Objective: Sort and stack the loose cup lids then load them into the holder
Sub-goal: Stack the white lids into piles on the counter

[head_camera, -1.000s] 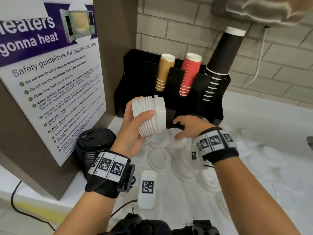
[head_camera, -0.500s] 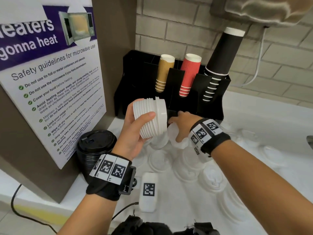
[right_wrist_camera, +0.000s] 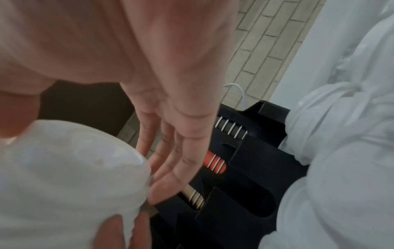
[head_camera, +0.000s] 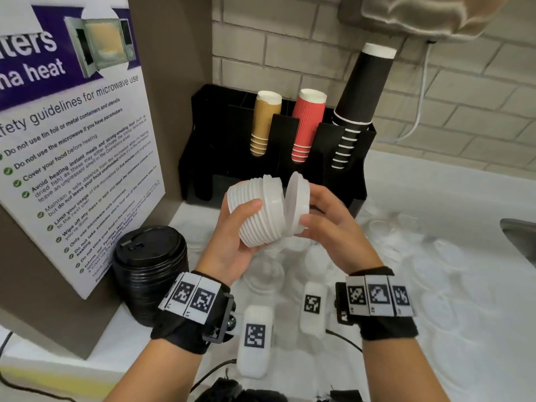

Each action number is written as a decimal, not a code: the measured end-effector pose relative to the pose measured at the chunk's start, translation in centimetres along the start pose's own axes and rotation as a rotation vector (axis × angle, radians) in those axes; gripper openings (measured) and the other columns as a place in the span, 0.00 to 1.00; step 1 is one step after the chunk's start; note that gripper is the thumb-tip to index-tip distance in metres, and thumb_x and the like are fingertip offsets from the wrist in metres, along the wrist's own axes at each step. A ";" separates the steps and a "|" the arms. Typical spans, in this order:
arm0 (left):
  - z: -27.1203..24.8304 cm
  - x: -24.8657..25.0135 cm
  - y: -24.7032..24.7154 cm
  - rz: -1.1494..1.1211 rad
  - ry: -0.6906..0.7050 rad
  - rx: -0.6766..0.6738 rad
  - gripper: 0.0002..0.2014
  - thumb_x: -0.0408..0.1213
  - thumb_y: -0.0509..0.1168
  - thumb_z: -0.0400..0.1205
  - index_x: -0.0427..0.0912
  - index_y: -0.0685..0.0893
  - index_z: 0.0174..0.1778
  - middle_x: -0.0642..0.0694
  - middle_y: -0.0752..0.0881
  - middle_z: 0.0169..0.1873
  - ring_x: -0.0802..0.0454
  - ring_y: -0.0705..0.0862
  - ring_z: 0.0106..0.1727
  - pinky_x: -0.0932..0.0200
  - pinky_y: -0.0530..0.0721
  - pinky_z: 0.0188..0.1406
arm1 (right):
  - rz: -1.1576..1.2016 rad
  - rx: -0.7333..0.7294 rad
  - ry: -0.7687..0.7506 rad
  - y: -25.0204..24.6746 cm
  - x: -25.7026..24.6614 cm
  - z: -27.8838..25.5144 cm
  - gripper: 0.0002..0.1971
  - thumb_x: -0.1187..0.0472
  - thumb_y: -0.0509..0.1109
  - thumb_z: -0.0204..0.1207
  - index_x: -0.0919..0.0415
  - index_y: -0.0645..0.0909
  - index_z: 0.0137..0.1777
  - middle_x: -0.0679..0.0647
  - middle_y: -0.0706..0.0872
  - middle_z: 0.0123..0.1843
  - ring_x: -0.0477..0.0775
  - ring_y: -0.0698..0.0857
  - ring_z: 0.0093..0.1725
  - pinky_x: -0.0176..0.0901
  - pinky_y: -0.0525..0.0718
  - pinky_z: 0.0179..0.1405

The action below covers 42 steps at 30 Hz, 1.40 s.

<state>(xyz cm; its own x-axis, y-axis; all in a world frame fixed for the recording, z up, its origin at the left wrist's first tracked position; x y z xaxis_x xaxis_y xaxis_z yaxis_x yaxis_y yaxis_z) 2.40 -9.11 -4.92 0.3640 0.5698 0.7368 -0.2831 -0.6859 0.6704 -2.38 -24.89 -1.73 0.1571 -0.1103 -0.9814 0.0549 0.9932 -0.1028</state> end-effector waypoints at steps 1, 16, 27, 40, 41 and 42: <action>0.0 -0.1 0.1 0.011 -0.008 -0.010 0.46 0.46 0.75 0.61 0.47 0.70 0.78 0.36 0.78 0.73 0.38 0.80 0.70 0.47 0.88 0.47 | -0.007 0.011 -0.003 0.2 0.1 -0.2 0.31 0.50 0.73 0.64 0.48 0.75 0.71 0.52 0.85 0.61 0.55 0.85 0.60 0.54 0.87 0.55; -0.8 -1.1 0.0 0.016 -0.036 -0.061 0.43 0.48 0.75 0.64 0.47 0.71 0.77 0.35 0.79 0.71 0.37 0.80 0.69 0.47 0.89 0.50 | -0.135 0.023 -0.032 1.5 -1.1 -1.3 0.30 0.47 0.74 0.66 0.44 0.75 0.70 0.52 0.82 0.63 0.55 0.83 0.62 0.56 0.84 0.60; -1.2 -3.1 -1.0 0.065 -0.282 -0.064 0.28 0.63 0.55 0.81 0.49 0.82 0.70 0.40 0.86 0.64 0.42 0.84 0.66 0.47 0.82 0.60 | -0.363 0.096 -0.007 2.0 -0.3 -2.6 0.29 0.53 0.83 0.62 0.46 0.74 0.62 0.50 0.73 0.63 0.47 0.74 0.66 0.45 0.80 0.64; -1.7 -5.4 -2.0 0.245 -0.531 -0.136 0.24 0.49 0.71 0.71 0.40 0.86 0.60 0.41 0.91 0.54 0.46 0.90 0.55 0.52 0.89 0.38 | -0.588 -0.054 0.262 1.9 4.0 -5.8 0.44 0.58 0.87 0.55 0.34 0.65 0.66 0.46 0.65 0.62 0.41 0.70 0.59 0.30 0.75 0.50; -1.8 -5.5 -2.1 0.296 -0.553 -0.149 0.24 0.50 0.70 0.72 0.40 0.85 0.61 0.41 0.90 0.55 0.45 0.89 0.56 0.50 0.90 0.39 | -0.603 -0.056 0.279 1.8 4.3 -6.2 0.44 0.57 0.87 0.55 0.33 0.64 0.65 0.44 0.65 0.61 0.39 0.70 0.58 0.29 0.73 0.47; -1.9 -5.7 -2.2 0.350 -0.575 -0.166 0.23 0.50 0.69 0.75 0.41 0.84 0.63 0.40 0.90 0.57 0.44 0.89 0.58 0.48 0.90 0.42 | -0.620 -0.059 0.293 1.7 4.5 -6.6 0.44 0.57 0.87 0.54 0.32 0.64 0.64 0.43 0.65 0.60 0.39 0.70 0.57 0.28 0.72 0.46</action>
<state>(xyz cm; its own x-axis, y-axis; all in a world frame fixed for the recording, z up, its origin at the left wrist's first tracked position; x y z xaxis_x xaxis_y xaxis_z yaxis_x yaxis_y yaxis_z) -0.72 -10.01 -10.42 0.6257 -0.0341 0.7794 -0.5854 -0.6809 0.4401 -8.04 -23.46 -7.36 -0.1598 -0.6526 -0.7407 -0.0069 0.7510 -0.6603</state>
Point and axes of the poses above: each hand's wrist, its own z-axis towards the middle knuckle, its own y-axis out of the palm, x = y × z, the point moved 3 cm from there along z, towards the middle knuckle
